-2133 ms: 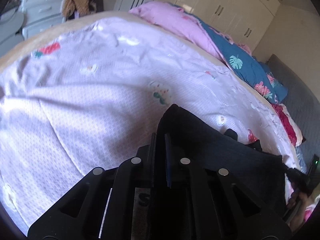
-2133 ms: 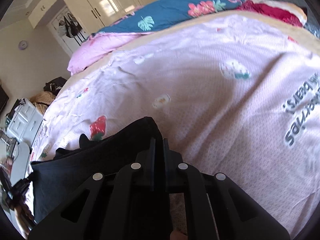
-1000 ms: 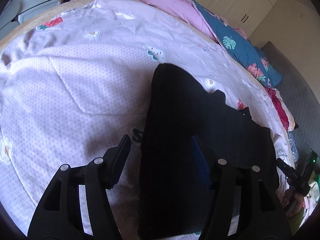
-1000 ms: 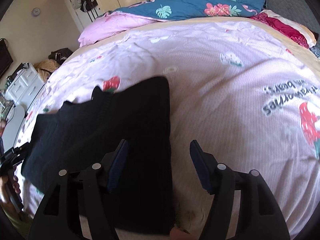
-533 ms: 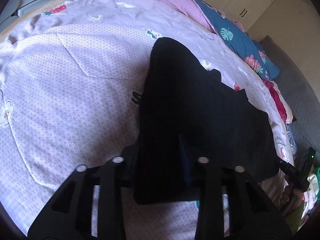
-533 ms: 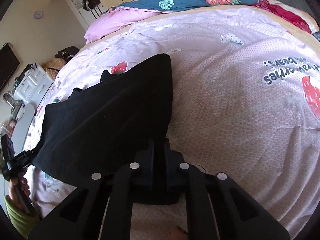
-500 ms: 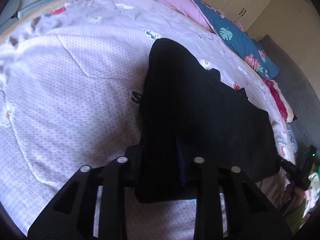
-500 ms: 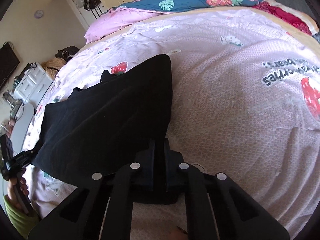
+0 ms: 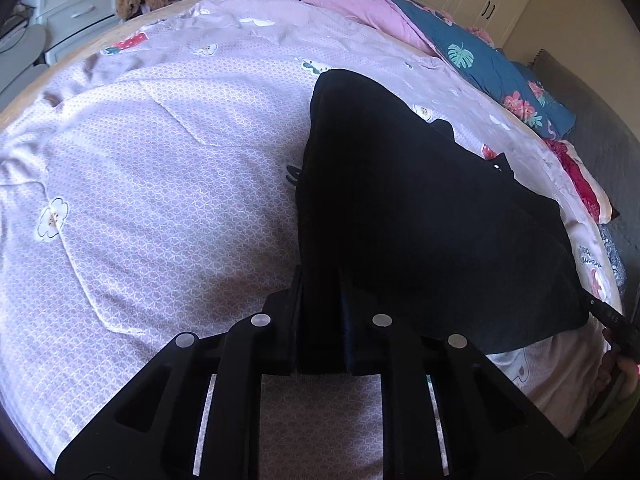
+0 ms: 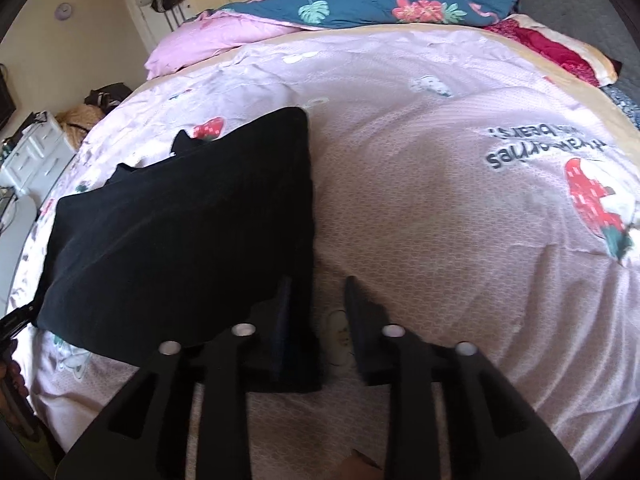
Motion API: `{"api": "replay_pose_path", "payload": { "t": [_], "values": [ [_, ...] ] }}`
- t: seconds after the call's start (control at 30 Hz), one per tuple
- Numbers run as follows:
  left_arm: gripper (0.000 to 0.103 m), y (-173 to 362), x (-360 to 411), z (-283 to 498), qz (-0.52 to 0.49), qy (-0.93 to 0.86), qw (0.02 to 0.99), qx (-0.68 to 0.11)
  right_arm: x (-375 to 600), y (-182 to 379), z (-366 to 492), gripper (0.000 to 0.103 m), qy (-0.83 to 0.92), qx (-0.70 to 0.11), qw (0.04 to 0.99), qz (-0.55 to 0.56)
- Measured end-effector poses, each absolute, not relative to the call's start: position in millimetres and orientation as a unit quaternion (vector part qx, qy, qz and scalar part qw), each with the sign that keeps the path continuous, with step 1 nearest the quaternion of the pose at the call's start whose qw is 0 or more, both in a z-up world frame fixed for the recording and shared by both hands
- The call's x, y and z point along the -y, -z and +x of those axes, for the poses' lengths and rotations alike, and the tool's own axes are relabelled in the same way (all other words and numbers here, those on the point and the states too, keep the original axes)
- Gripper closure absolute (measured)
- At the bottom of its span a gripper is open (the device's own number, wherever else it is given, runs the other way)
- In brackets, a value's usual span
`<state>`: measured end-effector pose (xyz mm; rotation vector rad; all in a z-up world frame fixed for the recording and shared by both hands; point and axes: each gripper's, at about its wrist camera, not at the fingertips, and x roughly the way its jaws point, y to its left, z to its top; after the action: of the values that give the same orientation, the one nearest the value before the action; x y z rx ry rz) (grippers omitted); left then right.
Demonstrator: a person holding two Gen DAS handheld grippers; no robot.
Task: Fold small clothes
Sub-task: 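Press and smooth the folded black shirt with the left tool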
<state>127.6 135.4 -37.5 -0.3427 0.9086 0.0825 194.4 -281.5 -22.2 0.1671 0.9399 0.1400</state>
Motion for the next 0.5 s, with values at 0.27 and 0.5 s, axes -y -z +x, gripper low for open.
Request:
{"api": "replay_pose_path", "payload": {
  "t": [0.27, 0.5],
  "values": [
    [0.093, 32.9, -129.6, 120.0, -0.158, -0.045, 0.886, -0.433, 281.2, 12.1, 177.8, 0.047, -0.055, -0.428, 0.9, 0.064],
    [0.09, 29.6, -127.2, 112.3, -0.158, -0.047, 0.889, -0.427, 278.0, 6.2, 166.7, 0.024, -0.057, -0.414, 0.907, 0.058]
  ]
}}
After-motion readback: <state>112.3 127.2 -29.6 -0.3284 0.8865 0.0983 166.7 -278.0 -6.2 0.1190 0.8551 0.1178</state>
